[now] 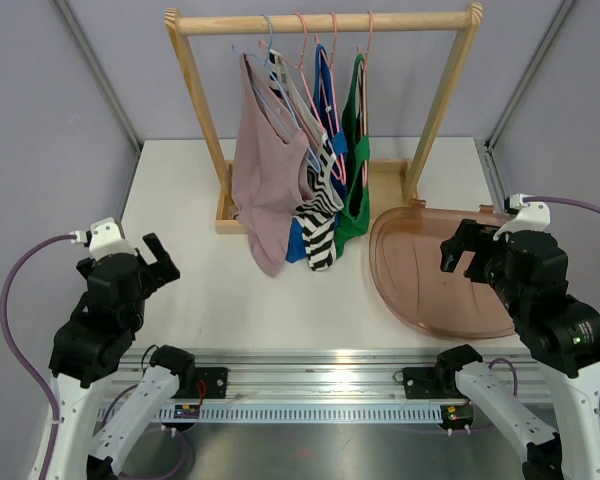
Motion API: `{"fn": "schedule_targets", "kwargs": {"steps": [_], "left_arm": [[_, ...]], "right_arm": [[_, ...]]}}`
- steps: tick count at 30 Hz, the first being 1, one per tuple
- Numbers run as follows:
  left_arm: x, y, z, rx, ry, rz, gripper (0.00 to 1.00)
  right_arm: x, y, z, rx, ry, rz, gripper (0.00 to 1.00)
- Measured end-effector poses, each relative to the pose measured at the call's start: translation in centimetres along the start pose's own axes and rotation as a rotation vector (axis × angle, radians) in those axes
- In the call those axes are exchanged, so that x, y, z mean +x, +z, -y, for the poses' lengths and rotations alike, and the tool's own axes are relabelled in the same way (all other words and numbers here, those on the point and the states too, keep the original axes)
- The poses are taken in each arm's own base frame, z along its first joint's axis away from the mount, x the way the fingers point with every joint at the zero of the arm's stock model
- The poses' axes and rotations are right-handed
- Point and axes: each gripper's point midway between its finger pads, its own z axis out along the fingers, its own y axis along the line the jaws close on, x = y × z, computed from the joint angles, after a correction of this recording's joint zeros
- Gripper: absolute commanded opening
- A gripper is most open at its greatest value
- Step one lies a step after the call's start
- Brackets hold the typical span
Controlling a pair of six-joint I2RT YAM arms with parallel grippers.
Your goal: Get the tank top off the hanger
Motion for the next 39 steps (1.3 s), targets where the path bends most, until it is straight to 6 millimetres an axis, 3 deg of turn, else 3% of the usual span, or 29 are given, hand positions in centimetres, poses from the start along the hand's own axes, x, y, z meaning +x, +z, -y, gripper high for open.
{"fn": "schedule_targets", "kwargs": {"steps": [8,14,20,30,36,39], "left_arm": [[0.1,-0.1,0.6,0.033,-0.002,-0.012,0.99],[-1.9,-0.7,3.5,0.152,-0.028,-0.021,0.99],[-5.3,0.1,9.6,0.331,-0.055,-0.057,0.99],[-11.3,1.1,23.1,0.592,-0.032,-0.066,0.96],[-16.6,1.7,28.4,0.633,-0.07,0.037,0.95],[-18.1,2.6,30.4,0.638,-0.075,0.072,0.94]], "right_arm": [[0.2,0.0,-0.6,-0.033,0.002,-0.011,1.0],[0.7,0.2,-1.5,-0.078,0.015,-0.034,1.0],[1.4,0.7,-2.3,-0.112,0.022,-0.061,0.99],[1.9,1.0,-3.3,-0.157,0.033,-0.091,1.0],[2.6,0.9,-3.9,-0.198,0.05,-0.105,0.99],[2.7,0.7,-4.2,-0.218,0.059,-0.104,1.0]]}}
